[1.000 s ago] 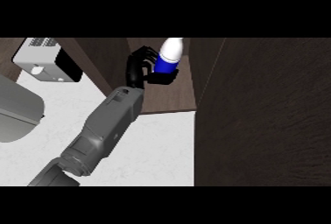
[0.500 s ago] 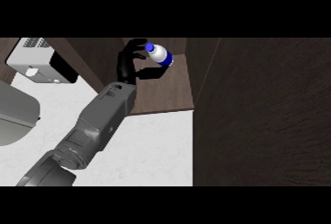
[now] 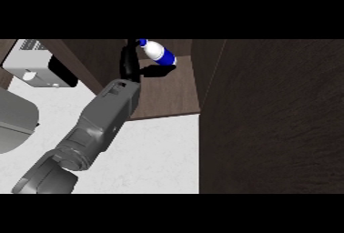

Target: Pick up the bottled water, place it into the cabinet and close the cabinet

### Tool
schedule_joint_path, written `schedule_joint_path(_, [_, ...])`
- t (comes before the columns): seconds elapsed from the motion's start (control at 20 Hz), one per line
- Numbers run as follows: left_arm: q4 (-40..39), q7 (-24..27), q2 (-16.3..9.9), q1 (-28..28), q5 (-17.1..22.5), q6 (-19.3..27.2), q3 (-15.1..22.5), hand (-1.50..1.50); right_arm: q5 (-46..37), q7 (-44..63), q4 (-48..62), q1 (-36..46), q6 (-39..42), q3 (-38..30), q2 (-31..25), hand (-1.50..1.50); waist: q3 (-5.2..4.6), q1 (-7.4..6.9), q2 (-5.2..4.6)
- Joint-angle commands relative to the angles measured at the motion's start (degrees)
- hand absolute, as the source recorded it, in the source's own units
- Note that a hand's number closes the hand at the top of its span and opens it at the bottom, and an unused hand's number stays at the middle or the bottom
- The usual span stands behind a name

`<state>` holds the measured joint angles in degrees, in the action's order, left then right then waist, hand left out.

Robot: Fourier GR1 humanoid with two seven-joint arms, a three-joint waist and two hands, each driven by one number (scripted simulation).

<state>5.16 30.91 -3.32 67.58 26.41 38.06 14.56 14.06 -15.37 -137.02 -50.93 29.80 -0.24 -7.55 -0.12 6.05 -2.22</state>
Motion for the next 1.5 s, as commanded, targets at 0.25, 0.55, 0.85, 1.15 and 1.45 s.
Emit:
schedule_joint_path(0.25, [6.1,7.5,-0.5,0.2,3.7,-13.1,-4.7,-1.50,4.8,1.3,-3.5,-3.3,0.9,-0.7,-0.5,-1.50,-0.02,-1.97,0.99])
schedule_joint_path(0.55, [5.7,9.8,2.4,1.3,4.3,-15.4,-6.5,-1.50,4.3,4.3,-6.7,-2.5,0.0,2.1,-0.2,-1.50,0.01,-2.56,1.03])
schedule_joint_path(0.85, [9.9,7.6,3.3,-1.3,3.5,-15.7,-4.4,-1.50,7.8,7.5,-7.2,-1.4,-1.7,-0.7,-1.1,-1.50,0.09,-4.59,2.02])
schedule_joint_path(1.15, [19.3,6.9,3.3,-10.4,7.3,-16.6,0.2,-1.50,3.7,7.8,-9.4,-4.3,-2.2,4.1,1.0,-1.50,0.07,-4.28,2.56])
schedule_joint_path(1.45, [33.4,5.7,3.3,-21.3,10.6,-20.8,8.7,-1.50,1.7,6.4,-6.5,-2.0,-4.0,4.6,2.3,-1.50,0.08,-5.28,2.76])
